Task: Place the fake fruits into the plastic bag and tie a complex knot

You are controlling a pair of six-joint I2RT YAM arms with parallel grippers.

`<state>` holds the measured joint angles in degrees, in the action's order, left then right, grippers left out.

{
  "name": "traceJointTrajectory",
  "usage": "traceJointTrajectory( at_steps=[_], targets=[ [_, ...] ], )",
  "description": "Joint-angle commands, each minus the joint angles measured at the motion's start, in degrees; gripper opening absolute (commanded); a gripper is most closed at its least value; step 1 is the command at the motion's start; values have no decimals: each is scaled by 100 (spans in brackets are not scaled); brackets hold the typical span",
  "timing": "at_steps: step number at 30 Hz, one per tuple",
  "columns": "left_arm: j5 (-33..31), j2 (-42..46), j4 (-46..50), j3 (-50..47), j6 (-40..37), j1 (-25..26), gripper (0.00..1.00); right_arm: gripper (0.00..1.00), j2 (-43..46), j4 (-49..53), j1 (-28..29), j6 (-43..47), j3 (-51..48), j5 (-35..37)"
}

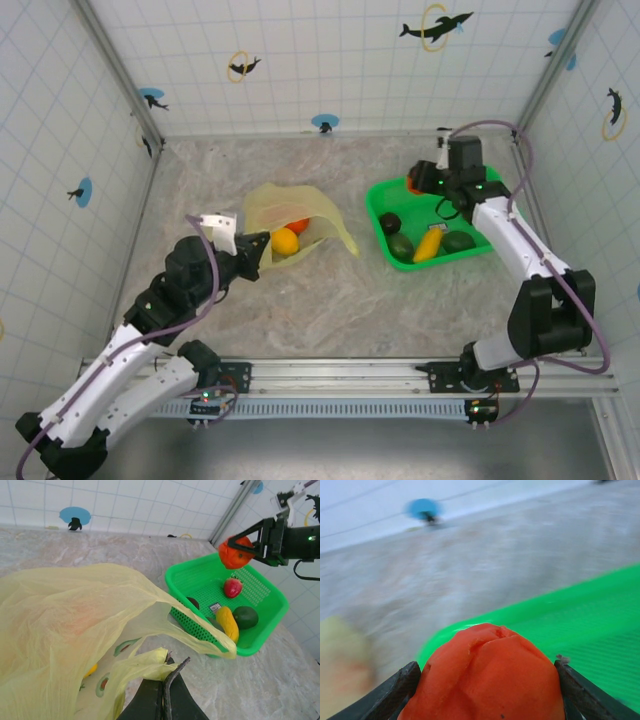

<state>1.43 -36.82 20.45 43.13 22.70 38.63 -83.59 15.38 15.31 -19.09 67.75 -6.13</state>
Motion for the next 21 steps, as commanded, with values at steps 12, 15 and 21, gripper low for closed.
traceJointTrajectory(
  at_steps=[12,15,21],
  targets=[
    [-282,-34,28,313,198,39,0,56,546,-1282,2842,387,-398,-1796],
    [-319,17,44,311,196,44,0,57,435,-1287,3221,570,-634,-1296],
    [-328,93,100,258,188,39,0,57,-235,-2119,3517,363,-656,-457]
  ],
)
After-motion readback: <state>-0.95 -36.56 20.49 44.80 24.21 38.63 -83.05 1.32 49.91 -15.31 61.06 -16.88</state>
